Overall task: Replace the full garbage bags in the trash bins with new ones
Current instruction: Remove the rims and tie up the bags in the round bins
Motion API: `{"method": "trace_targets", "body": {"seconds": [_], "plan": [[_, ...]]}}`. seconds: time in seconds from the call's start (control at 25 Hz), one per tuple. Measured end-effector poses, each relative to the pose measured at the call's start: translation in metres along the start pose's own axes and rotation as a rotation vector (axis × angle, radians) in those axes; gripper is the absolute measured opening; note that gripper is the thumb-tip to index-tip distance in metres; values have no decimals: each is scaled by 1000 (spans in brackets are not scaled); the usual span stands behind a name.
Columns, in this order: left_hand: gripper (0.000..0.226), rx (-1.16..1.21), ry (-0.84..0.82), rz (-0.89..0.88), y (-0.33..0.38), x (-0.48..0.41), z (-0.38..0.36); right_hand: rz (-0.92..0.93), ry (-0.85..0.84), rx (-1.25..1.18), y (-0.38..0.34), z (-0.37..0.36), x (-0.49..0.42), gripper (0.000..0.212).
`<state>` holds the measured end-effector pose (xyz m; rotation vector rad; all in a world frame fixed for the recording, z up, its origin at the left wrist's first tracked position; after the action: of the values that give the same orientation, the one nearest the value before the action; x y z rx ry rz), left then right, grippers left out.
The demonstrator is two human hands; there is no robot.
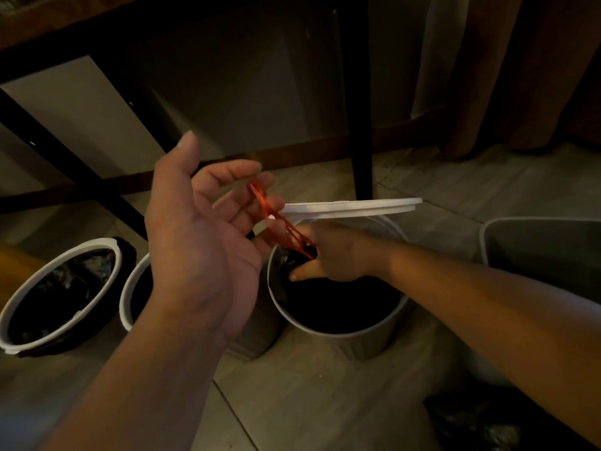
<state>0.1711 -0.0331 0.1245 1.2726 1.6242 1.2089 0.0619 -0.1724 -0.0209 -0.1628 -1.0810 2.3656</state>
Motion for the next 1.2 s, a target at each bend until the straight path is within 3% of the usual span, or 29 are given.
{"method": "trace_targets", "body": {"seconds": [0.08, 0.2, 0.24, 0.32, 0.48, 0.52, 0.6, 0.64, 0.76, 0.96, 1.2], "plan": [[52, -8, 13, -6, 5, -3, -2, 33, 11, -13, 6, -6, -3, 41], [48, -24, 26, -20, 13, -6, -4, 7, 21, 3, 15, -14, -6, 8], [46, -27, 33, -22, 16, -7, -4, 5, 38, 17, 19, -18, -7, 8], [41, -29, 49, -19, 20, -6, -4, -17, 53, 40, 29, -28, -7, 24], [24, -92, 52, -12, 18, -5, -1, -70, 35, 145, 34, -21, -1, 32], [19, -125, 46, -11, 15, -5, 0, -66, 5, 133, 29, -15, 2, 44], [11, -158, 32, -5, 13, -4, 1, -20, -35, -47, 13, -7, 8, 72], [9, -161, 24, -3, 13, -4, 1, 18, -31, -127, 5, -5, 11, 73], [8, -163, 5, -6, 17, -5, 1, 42, 46, -152, -13, -8, 9, 44], [13, -95, -19, 43, 25, -2, 1, -39, 140, -36, -11, -19, 0, 44], [22, -112, -29, 67, 18, -2, 10, -68, 167, -162, 6, -41, -1, 48]]}}
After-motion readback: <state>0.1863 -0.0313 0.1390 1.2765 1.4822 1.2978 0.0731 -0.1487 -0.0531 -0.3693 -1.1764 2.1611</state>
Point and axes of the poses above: each hand's wrist, its own x-axis away from the middle knuckle, its own z-axis out of the back of the hand, y = z × x, the point moved 1 cm from there along -x, towards the middle knuckle, and after that the axes turned 8 degrees about -y, right-handed, at the moved point
